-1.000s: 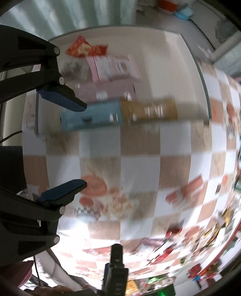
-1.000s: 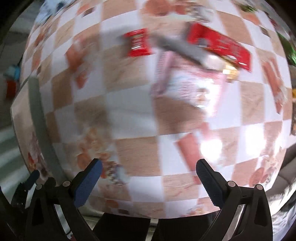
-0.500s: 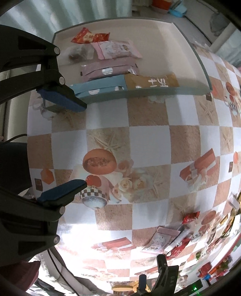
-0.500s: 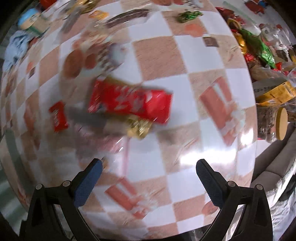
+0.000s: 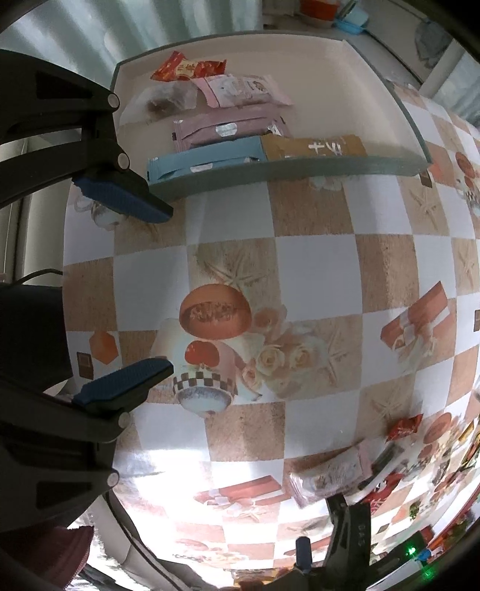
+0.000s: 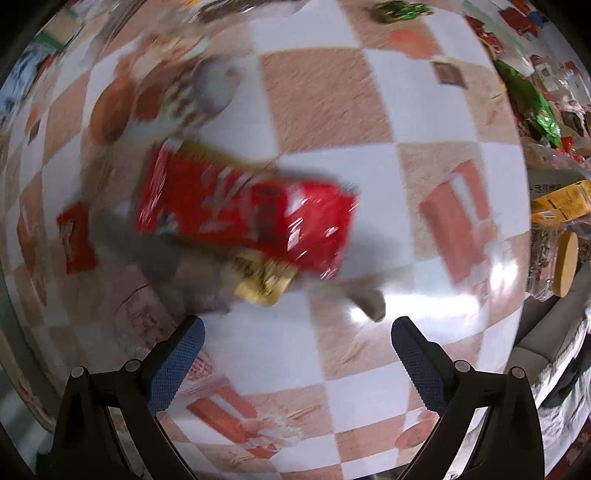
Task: Organize snacks
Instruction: 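Grasp a second pink cranberry packet with the left gripper while the right grasps the red candy, then carry the cranberry packet with the left gripper while the right carries the red candy toward the tray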
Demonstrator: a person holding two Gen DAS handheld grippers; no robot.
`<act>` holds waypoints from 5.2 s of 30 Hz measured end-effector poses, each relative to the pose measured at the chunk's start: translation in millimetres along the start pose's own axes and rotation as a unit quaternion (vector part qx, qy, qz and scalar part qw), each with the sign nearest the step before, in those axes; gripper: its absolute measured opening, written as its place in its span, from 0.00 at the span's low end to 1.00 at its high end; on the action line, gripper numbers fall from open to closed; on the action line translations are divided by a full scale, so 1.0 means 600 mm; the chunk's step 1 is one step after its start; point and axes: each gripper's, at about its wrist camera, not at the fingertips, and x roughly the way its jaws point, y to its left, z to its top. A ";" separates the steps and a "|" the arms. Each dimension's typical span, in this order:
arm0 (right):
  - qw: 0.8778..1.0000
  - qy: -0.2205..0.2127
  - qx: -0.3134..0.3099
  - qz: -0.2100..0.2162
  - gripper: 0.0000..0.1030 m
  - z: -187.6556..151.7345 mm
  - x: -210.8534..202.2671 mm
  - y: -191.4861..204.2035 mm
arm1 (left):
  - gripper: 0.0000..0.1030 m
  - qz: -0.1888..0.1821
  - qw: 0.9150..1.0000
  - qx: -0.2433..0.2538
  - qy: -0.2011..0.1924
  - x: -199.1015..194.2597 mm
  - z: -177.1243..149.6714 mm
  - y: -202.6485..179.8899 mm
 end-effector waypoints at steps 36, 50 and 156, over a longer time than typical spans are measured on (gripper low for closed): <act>0.999 -0.001 -0.044 0.025 1.00 -0.115 -0.006 -0.022 | 0.77 0.006 0.999 0.034 -0.017 -0.022 0.105 -0.060; 0.993 -0.054 -0.107 -0.001 1.00 -0.105 -0.063 -0.071 | 0.77 -0.030 0.995 0.070 -0.067 -0.068 0.229 -0.181; 0.983 -0.020 -0.165 0.077 0.27 -0.262 -0.094 0.248 | 0.47 -0.014 0.996 0.066 -0.050 -0.006 0.053 -0.040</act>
